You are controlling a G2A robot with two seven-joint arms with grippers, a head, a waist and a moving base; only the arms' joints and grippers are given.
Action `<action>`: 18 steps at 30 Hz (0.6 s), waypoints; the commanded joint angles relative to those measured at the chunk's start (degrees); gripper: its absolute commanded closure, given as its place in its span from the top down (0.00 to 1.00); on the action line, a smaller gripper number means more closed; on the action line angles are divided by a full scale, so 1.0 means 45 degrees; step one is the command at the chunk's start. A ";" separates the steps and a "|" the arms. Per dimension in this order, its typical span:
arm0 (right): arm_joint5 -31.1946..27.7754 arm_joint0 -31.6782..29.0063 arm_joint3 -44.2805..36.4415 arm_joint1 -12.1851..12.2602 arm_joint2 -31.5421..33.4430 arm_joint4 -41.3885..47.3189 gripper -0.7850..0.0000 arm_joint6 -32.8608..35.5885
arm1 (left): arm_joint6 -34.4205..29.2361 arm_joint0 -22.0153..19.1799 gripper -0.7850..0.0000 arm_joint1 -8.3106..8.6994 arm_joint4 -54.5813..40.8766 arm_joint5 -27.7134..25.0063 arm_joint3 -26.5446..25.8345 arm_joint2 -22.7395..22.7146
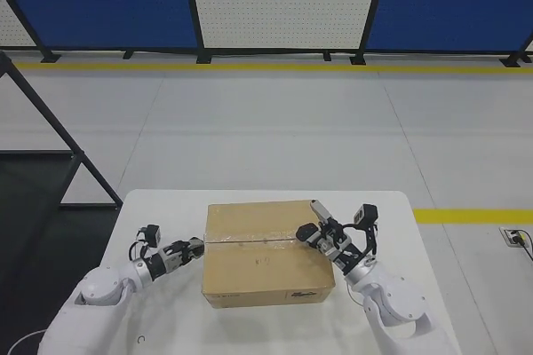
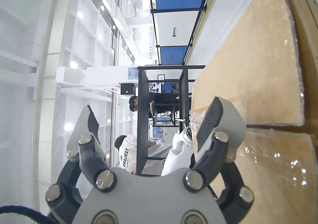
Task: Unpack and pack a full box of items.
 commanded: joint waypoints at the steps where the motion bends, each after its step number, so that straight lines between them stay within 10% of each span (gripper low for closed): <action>1: -0.0013 0.0016 -0.0016 0.0008 0.0016 0.0007 1.00 0.0003 | -0.0108 0.0125 0.00 0.0119 -0.0128 -0.0154 -0.0080 -0.0382; 11: -0.0822 -0.0189 -0.0346 0.0061 0.0438 0.0237 1.00 -0.0381 | -0.1554 0.1542 0.00 0.0690 -0.2655 -0.0902 -0.1854 -0.2876; 15: -0.1080 -0.0332 -0.0360 0.0103 0.0775 0.0628 1.00 -0.0305 | -0.1887 0.2283 0.55 0.0829 -0.3397 -0.1379 -0.2919 -0.3646; 16: -0.1072 -0.0329 -0.0337 0.0110 0.0810 0.0645 1.00 -0.0266 | -0.2008 0.2476 1.00 0.0845 -0.3748 -0.1426 -0.3182 -0.3821; 18: -0.1072 -0.0329 -0.0337 0.0110 0.0810 0.0645 1.00 -0.0266 | -0.2451 0.2843 1.00 0.0863 -0.4557 -0.1440 -0.3734 -0.4116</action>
